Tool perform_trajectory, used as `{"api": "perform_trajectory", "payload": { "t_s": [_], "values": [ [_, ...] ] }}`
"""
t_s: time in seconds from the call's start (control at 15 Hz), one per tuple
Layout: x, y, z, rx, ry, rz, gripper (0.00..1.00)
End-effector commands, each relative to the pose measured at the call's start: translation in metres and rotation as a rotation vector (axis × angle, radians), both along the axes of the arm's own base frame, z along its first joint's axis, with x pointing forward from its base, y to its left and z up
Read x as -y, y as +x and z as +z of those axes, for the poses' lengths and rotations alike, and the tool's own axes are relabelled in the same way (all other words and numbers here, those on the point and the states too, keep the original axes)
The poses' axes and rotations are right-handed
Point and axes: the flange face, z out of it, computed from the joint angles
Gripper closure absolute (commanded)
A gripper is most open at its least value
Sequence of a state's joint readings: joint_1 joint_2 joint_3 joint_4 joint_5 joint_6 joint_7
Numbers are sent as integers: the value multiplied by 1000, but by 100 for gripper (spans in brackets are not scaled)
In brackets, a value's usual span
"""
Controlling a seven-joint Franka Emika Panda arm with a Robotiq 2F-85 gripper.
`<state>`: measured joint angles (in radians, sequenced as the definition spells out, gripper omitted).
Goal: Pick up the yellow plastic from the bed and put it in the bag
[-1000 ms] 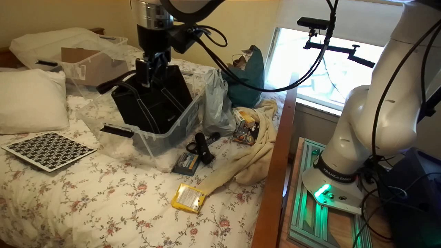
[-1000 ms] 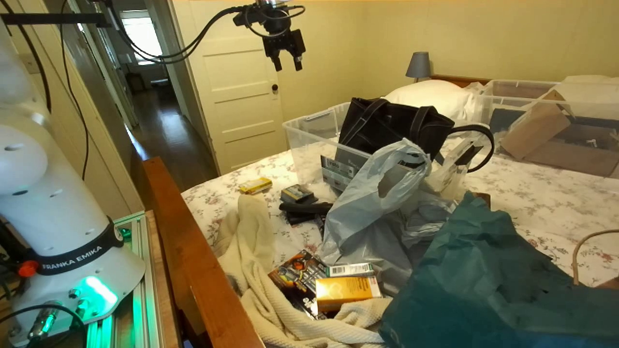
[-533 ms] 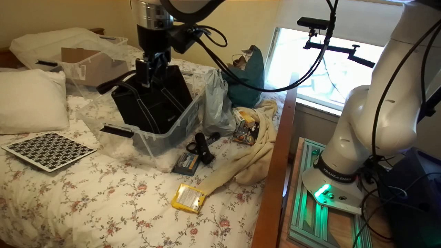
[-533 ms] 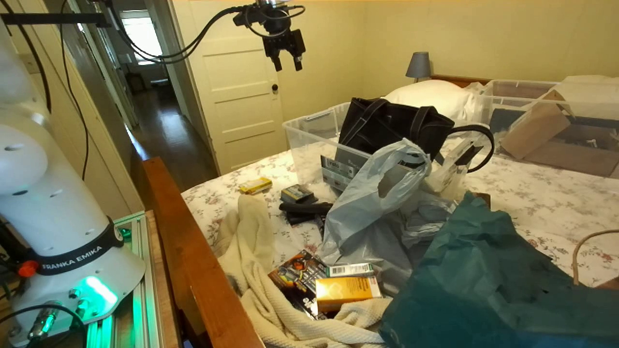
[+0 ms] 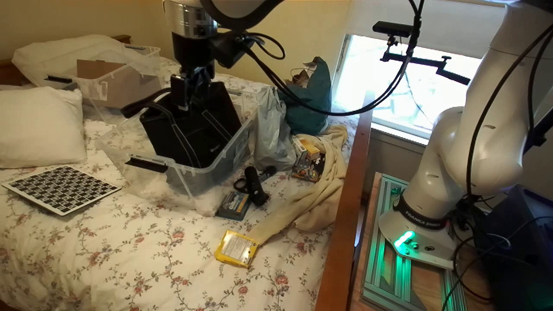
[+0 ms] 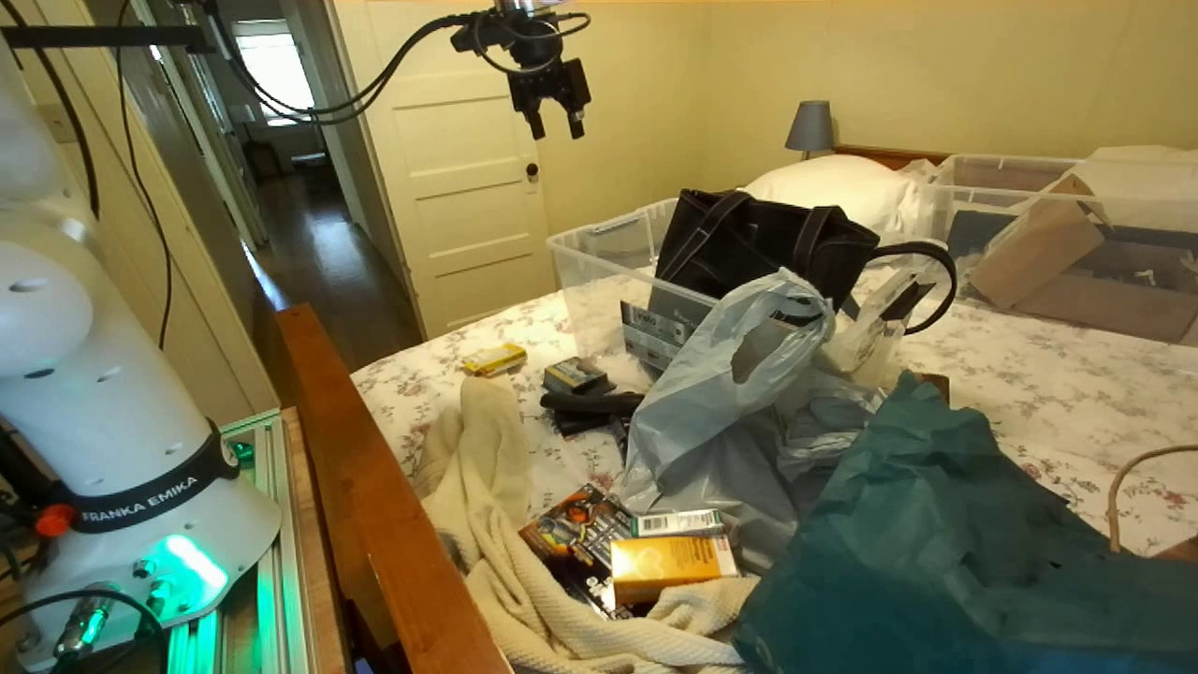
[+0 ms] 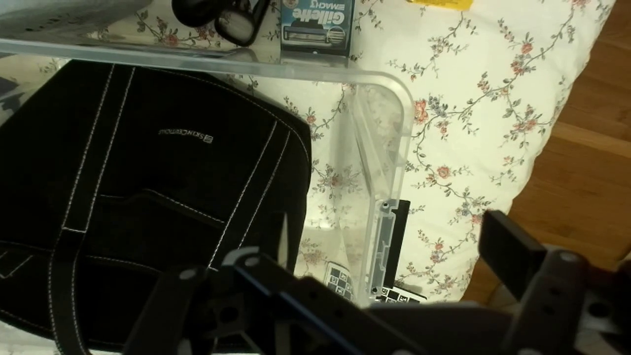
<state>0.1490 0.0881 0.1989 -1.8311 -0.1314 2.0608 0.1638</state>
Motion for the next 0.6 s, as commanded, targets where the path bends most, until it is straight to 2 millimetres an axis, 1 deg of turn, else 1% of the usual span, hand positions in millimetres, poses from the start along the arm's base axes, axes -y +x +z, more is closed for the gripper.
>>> {"api": "perform_trajectory", "payload": {
  "t_s": [0.0, 0.27, 0.4, 0.53],
  "values": [
    [3, 9, -6, 13, 44, -97, 0],
    [13, 28, -7, 78, 105, -312, 0],
    [16, 35, -9, 108, 122, -367, 0],
    [16, 41, -13, 126, 133, -377, 0]
  ]
}}
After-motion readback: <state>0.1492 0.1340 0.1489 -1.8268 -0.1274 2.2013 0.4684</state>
